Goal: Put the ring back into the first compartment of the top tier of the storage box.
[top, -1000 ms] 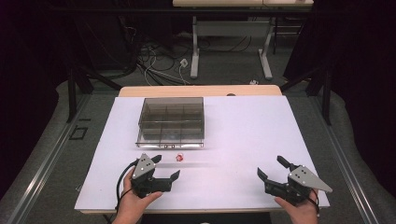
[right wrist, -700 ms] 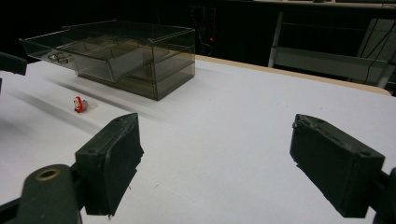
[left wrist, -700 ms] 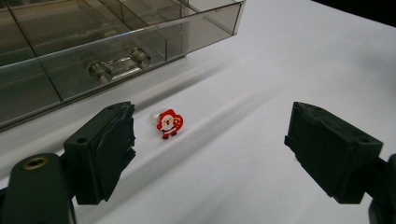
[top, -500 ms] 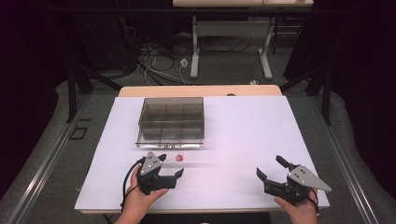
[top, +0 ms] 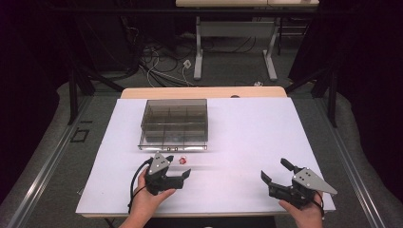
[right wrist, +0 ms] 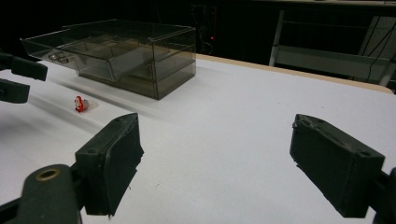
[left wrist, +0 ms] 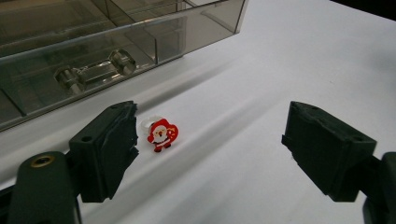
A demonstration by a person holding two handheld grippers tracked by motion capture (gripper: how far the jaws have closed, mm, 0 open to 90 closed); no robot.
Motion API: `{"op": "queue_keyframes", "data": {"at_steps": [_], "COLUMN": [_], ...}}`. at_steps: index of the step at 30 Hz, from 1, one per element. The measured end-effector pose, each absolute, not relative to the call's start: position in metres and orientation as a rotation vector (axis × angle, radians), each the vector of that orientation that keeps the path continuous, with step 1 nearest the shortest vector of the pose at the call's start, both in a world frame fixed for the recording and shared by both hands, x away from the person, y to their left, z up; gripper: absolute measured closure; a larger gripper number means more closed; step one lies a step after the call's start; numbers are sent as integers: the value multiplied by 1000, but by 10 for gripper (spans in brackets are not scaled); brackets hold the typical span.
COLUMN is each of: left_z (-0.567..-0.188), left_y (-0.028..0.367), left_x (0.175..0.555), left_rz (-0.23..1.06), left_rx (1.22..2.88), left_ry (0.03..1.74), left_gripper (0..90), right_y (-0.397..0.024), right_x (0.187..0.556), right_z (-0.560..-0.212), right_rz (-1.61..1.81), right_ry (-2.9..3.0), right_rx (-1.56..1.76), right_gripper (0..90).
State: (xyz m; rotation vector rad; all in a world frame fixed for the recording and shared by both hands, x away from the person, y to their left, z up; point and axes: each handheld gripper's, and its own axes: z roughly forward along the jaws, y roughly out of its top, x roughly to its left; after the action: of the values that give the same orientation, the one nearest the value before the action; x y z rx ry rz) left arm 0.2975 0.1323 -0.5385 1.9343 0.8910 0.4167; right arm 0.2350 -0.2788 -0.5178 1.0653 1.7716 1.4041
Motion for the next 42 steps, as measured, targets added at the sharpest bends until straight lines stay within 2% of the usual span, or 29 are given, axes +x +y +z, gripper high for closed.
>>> {"op": "queue_keyframes", "data": {"at_steps": [29, 30, 42], "left_z": [-556, -556, -560], "left_y": [115, 115, 113], "left_x": [324, 324, 331], "left_rz": [423, 423, 407], "left_rx": [1978, 1978, 2000], "left_ry": [1061, 1061, 1100], "left_gripper": [260, 308, 358], "right_y": [-280, -280, -280], "right_x": [235, 235, 235], "right_z": [-517, -517, -517], "right_rz": [1410, 1410, 1414], "right_ry": [1777, 1777, 1783], "right_rx": [1071, 1071, 1068], "right_gripper": [159, 159, 159]}}
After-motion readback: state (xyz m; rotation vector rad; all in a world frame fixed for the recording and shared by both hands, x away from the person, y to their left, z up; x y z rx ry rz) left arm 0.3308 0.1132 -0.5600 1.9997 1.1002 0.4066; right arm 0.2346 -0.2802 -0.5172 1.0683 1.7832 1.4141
